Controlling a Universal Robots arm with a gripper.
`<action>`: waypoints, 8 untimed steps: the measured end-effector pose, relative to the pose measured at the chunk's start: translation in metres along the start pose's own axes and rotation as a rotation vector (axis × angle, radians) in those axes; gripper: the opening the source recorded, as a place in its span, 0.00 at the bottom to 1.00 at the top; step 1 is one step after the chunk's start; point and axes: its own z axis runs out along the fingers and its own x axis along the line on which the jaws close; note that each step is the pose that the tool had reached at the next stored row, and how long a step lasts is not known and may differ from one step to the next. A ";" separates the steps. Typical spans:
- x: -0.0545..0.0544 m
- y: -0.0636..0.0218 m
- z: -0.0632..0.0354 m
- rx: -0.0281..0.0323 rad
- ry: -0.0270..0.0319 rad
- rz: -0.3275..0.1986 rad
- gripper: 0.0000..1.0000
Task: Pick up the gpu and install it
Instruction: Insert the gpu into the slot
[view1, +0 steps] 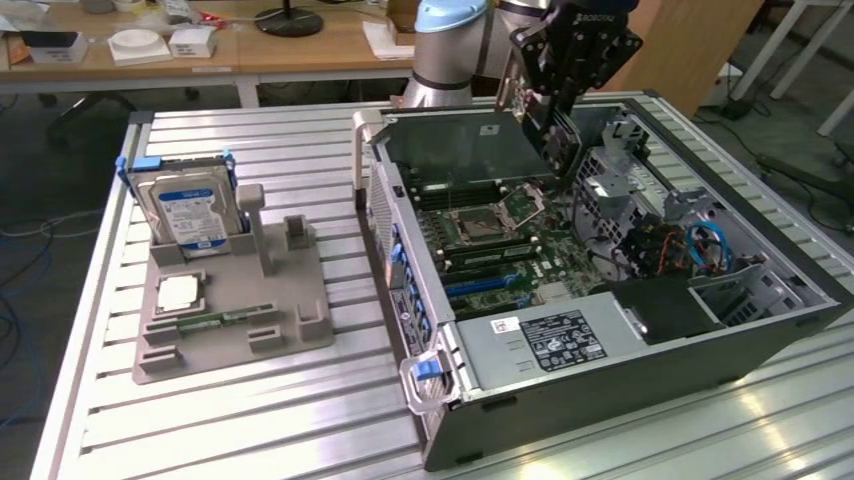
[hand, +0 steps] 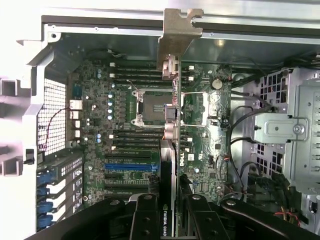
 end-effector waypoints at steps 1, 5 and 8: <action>0.000 0.0000 0.0000 -0.0004 0.0005 -0.011 0.25; 0.000 0.0000 0.0001 -0.0012 0.0023 -0.061 0.25; 0.000 0.0000 0.0002 -0.0020 0.0038 -0.102 0.25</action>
